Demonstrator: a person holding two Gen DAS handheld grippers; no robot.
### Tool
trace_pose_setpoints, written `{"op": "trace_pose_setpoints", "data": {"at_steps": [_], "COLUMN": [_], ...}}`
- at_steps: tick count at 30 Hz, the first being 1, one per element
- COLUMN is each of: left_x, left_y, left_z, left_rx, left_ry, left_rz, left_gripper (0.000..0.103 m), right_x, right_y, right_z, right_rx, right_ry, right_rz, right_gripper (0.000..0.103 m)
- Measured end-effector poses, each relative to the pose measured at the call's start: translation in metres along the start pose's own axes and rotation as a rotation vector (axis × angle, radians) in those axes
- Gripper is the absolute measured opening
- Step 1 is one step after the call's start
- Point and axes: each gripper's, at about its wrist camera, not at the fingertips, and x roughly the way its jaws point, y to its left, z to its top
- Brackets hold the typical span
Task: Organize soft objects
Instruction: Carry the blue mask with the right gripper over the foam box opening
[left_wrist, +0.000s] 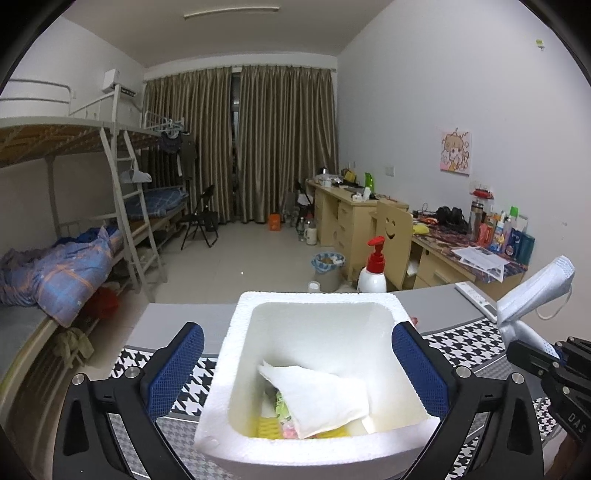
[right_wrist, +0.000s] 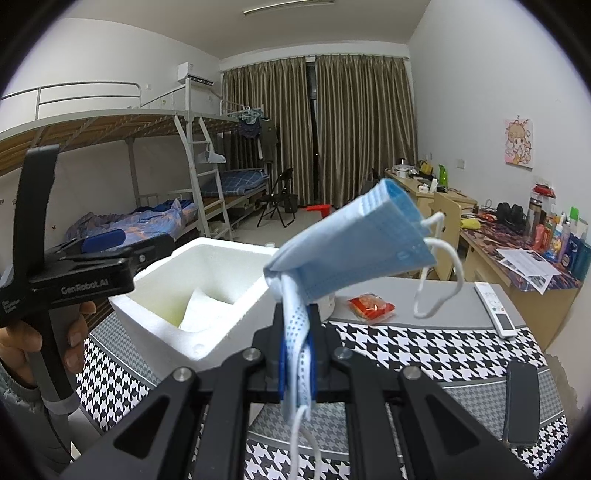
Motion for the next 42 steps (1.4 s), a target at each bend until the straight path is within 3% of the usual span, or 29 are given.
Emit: {"op": "trace_pose_setpoints", "data": {"at_steps": [18, 42], "left_x": [-0.023, -0.047], "left_y": [0.019, 0.059], "left_z": [-0.006, -0.023], "left_rx": [-0.018, -0.067], "left_ry": [-0.027, -0.053], "left_rz": [0.042, 0.135], "left_gripper": [0.102, 0.102], "right_x": [-0.001, 0.015], "right_y": [0.009, 0.038], "right_z": [0.004, 0.023], "right_rx": [-0.023, -0.074], "right_ry": [-0.007, -0.009], "right_rz": [0.011, 0.090], "right_gripper": [0.012, 0.012]}}
